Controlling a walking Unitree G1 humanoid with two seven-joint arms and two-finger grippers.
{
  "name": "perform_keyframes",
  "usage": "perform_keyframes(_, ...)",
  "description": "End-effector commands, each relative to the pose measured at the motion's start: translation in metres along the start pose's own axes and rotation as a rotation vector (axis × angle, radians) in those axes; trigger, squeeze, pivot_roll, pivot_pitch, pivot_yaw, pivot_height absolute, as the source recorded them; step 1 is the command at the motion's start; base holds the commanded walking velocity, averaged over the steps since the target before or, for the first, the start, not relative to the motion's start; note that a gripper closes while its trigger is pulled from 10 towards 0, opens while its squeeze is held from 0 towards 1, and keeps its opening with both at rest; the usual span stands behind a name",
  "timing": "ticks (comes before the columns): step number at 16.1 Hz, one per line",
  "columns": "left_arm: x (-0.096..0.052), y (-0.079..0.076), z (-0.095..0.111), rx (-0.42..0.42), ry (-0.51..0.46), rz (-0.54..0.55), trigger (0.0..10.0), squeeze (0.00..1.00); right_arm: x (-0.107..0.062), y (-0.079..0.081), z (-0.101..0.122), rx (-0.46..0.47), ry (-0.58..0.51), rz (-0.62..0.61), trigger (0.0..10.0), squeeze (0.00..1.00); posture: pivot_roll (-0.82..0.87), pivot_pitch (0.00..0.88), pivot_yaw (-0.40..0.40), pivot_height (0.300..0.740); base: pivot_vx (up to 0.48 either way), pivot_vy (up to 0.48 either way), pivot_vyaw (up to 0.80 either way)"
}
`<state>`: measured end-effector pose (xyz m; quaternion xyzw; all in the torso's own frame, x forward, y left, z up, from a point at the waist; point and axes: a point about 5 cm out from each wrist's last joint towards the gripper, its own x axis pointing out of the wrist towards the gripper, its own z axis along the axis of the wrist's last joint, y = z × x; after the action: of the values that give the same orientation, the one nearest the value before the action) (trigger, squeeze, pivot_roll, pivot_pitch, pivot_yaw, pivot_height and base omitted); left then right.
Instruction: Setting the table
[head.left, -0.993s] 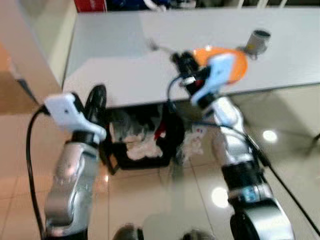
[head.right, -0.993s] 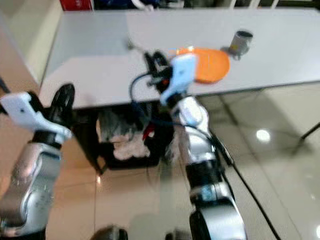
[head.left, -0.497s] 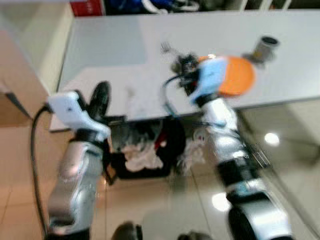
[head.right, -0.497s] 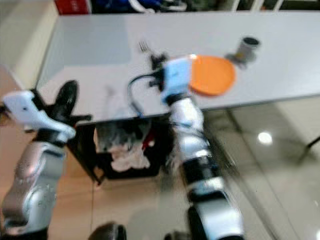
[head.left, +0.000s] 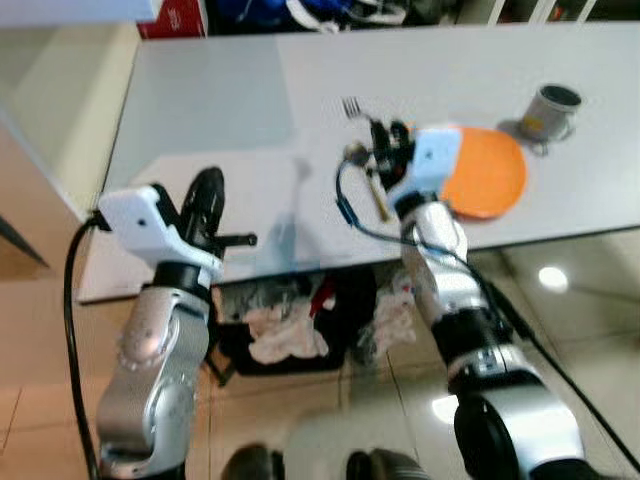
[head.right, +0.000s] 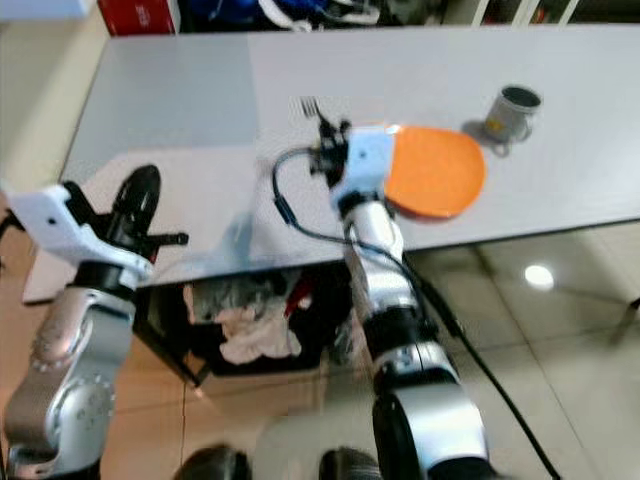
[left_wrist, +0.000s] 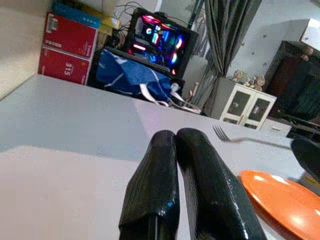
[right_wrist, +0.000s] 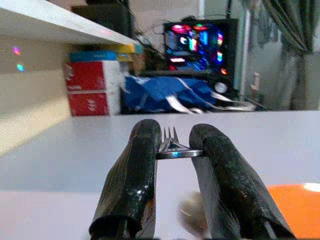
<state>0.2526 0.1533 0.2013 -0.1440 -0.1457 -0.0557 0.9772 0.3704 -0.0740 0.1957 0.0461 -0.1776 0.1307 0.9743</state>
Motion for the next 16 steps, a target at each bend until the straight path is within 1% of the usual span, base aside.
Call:
perform_keyframes(1, -0.007, 0.003, -0.001, 0.004, 0.028, 0.014, 10.0, 0.0, -0.003, 0.004, -0.009, 0.024, 0.022, 0.008, 10.0, 0.0, 0.03, 0.187, 0.002, 0.74, 0.0, 0.0, 0.0)
perform_keyframes(3, -0.014, 0.002, 0.0, 0.016, 0.049, 0.007, 10.0, 0.0, -0.006, 0.004, -0.011, 0.061, 0.013, -0.001, 10.0, 0.0, 0.05, 0.216, 0.015, 0.74, 0.0, 0.0, 0.0)
perform_keyframes(4, -0.017, 0.003, 0.0, 0.027, 0.063, 0.004, 10.0, 0.0, -0.006, 0.003, -0.01, 0.062, 0.002, -0.01, 10.0, 0.0, 0.06, 0.23, 0.022, 0.74, 0.0, 0.0, 0.0)
perform_keyframes(6, -0.024, 0.002, -0.002, 0.035, 0.1, -0.013, 10.0, 0.0, -0.009, 0.001, -0.015, 0.035, 0.01, -0.035, 10.0, 0.0, 0.06, 0.261, 0.032, 0.74, 0.0, 0.0, 0.0)
perform_keyframes(11, -0.039, -0.008, -0.002, 0.032, 0.157, -0.05, 10.0, 0.0, -0.024, -0.003, -0.032, 0.01, 0.055, -0.041, 10.0, 0.0, 0.08, 0.315, 0.045, 0.74, 0.0, 0.0, 0.0)
perform_keyframes(13, -0.041, -0.011, -0.001, 0.027, 0.162, -0.053, 10.0, 0.0, -0.022, -0.003, -0.033, 0.009, 0.061, -0.041, 10.0, 0.0, 0.08, 0.323, 0.046, 0.74, 0.0, 0.0, 0.0)
perform_keyframes(15, -0.042, -0.015, 0.001, 0.016, 0.161, -0.054, 10.0, 0.0, -0.012, -0.004, -0.024, 0.003, 0.035, -0.044, 10.0, 0.0, 0.08, 0.329, 0.043, 0.74, 0.0, 0.0, 0.0)
perform_keyframes(16, -0.042, -0.015, 0.001, 0.016, 0.161, -0.055, 10.0, 0.0, -0.011, -0.005, -0.022, 0.002, 0.033, -0.045, 10.0, 0.0, 0.08, 0.329, 0.042, 0.74, 0.0, 0.0, 0.0)
